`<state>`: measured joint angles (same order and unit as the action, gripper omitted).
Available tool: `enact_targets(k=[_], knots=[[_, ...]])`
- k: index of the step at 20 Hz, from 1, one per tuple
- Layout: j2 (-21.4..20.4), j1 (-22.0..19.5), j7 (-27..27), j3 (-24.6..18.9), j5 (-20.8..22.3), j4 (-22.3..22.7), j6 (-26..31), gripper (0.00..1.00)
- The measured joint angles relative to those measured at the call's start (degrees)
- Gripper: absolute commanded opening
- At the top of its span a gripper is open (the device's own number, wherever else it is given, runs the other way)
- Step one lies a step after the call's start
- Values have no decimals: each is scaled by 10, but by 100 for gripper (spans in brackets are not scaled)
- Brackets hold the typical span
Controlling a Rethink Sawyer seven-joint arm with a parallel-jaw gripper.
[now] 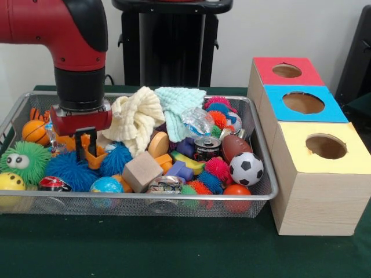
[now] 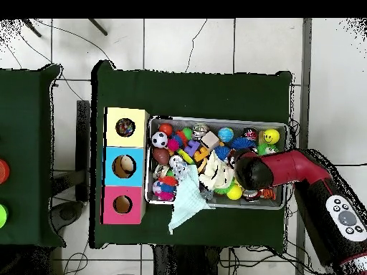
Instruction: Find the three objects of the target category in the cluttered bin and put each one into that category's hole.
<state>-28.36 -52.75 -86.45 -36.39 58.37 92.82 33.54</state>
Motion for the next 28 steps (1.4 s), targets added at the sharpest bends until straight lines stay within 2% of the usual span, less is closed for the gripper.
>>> enact_targets(k=[7, 11, 14, 18, 26, 27, 28], knots=[[-60, 42, -7, 31, -27, 53, -21, 0], [-85, 66, -14, 44, -63, 82, -40, 0], [-94, 82, -14, 55, -89, 97, -60, 0], [-93, 96, -14, 70, -102, 103, -80, 0], [-86, 103, -14, 99, -129, 104, -113, 0], [-86, 103, -14, 104, -133, 104, -118, 100], [-86, 103, -14, 104, -134, 104, -119, 100]])
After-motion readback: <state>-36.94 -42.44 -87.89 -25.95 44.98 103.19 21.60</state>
